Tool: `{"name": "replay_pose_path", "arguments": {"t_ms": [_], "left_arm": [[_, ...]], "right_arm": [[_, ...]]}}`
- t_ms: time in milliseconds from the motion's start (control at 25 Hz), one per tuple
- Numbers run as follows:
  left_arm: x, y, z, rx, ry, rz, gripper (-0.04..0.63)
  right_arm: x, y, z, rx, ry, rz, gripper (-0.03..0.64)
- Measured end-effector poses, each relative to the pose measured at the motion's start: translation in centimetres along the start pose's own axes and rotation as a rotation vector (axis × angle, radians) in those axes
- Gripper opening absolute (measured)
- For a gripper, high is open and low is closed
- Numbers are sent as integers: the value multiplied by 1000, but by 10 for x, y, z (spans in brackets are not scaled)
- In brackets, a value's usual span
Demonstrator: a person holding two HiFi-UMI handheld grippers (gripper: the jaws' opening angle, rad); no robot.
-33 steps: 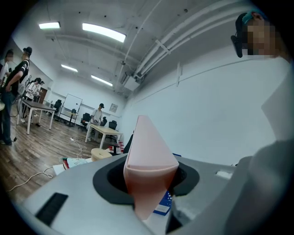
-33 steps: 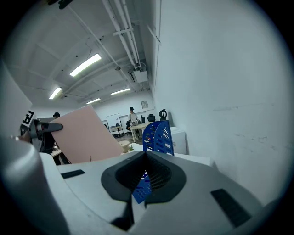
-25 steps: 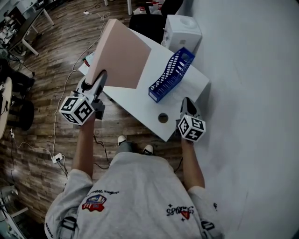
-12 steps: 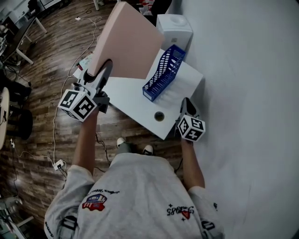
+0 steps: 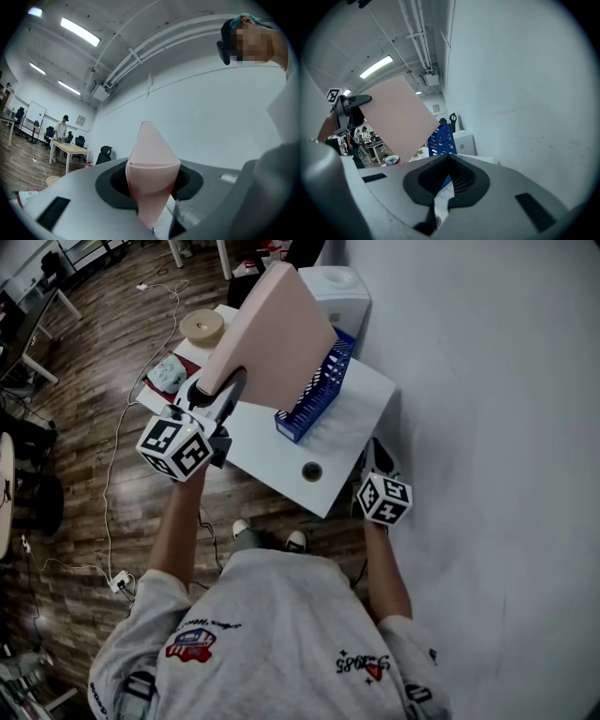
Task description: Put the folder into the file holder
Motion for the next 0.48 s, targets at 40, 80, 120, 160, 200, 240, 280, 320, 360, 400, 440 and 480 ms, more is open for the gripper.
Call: {"name": "replay_pose_path", "arguments": {"t_ms": [40, 80, 120, 160, 200, 240, 280, 320, 360, 400, 440, 480], "left_arm": [[-3, -2, 0, -2, -3, -11, 150], [-7, -5, 0, -5, -3, -21, 150], [-12, -8, -1, -7, -2, -29, 150], [-17, -11, -2, -9, -2, -37, 150], [-23, -15, -3, -10, -3, -45, 150], [-28, -20, -4, -10, -5, -52, 150], [-34, -24, -4, -10, -6, -59, 150], [-38, -29, -5, -10, -6, -67, 150], [-42, -33, -6, -11, -6, -76, 150], [-45, -36, -6, -14, -4, -85, 150], [-48, -39, -6, -17, -2, -93, 150], [-51, -41, -7, -21, 2, -101, 149]], "right_arm": [[0, 2, 1, -6, -2, 0, 2], [-1, 4, 3, -11, -4, 0, 2], [-2, 5, 4, -16, -6, 0, 2], [-3, 5, 7, -21, -8, 0, 2], [-5, 5, 9, -25, -10, 0, 2], [-7, 4, 13, -30, -12, -1, 2], [-8, 4, 16, -36, -13, -1, 2], [-8, 4, 19, -41, -15, -2, 2], [-8, 5, 21, -48, -17, -3, 2], [-8, 6, 23, -54, -19, -5, 2], [-7, 7, 24, -61, -22, -6, 2], [-7, 7, 25, -67, -23, -7, 2]]}}
Point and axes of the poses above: the fingertips, and each gripper's own axes: y backward along the fingers, z to its right, x out of its top, the point moved 6 cm from there along y, backward along the fingers, and after that the axes turned 4 degrees about -x, right-handed, at the moved point
